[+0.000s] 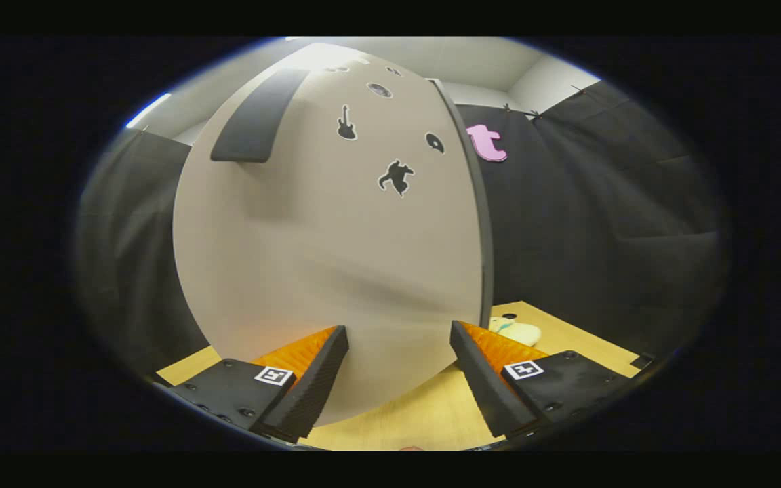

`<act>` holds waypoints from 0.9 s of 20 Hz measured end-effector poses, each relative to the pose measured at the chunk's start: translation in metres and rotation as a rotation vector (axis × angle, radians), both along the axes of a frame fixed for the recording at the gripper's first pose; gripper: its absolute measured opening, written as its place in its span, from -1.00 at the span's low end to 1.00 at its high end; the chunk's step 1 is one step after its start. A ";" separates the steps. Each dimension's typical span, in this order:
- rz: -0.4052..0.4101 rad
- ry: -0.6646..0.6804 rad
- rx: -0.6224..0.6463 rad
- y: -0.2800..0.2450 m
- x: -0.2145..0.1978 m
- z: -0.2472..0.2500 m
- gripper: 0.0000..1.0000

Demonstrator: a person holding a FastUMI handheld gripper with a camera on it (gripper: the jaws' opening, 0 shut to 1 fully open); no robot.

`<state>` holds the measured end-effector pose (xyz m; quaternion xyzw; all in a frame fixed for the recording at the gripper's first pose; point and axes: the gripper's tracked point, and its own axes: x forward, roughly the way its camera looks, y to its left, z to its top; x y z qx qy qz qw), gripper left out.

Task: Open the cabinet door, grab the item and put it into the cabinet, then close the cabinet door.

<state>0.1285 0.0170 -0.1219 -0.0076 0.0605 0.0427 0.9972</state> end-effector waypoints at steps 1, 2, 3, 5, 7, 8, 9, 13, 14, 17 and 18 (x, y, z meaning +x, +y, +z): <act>0.001 0.006 -0.006 0.002 0.007 -0.003 0.95; 0.006 0.010 -0.010 0.005 0.012 -0.006 0.95; 0.012 0.011 -0.013 0.010 0.015 -0.011 0.95; 0.022 0.021 -0.029 0.010 0.014 -0.012 0.96; 0.022 0.023 -0.039 0.008 0.014 -0.014 0.95; 0.021 0.023 -0.040 0.008 0.013 -0.012 0.95; 0.018 0.022 -0.039 0.008 0.010 -0.011 0.95; -0.001 0.022 -0.034 0.001 0.007 -0.012 0.95; -0.008 0.022 -0.032 -0.002 0.006 -0.011 0.95; -0.014 0.035 0.005 -0.004 -0.003 -0.009 0.95; -0.016 0.031 0.017 -0.005 -0.006 -0.006 0.96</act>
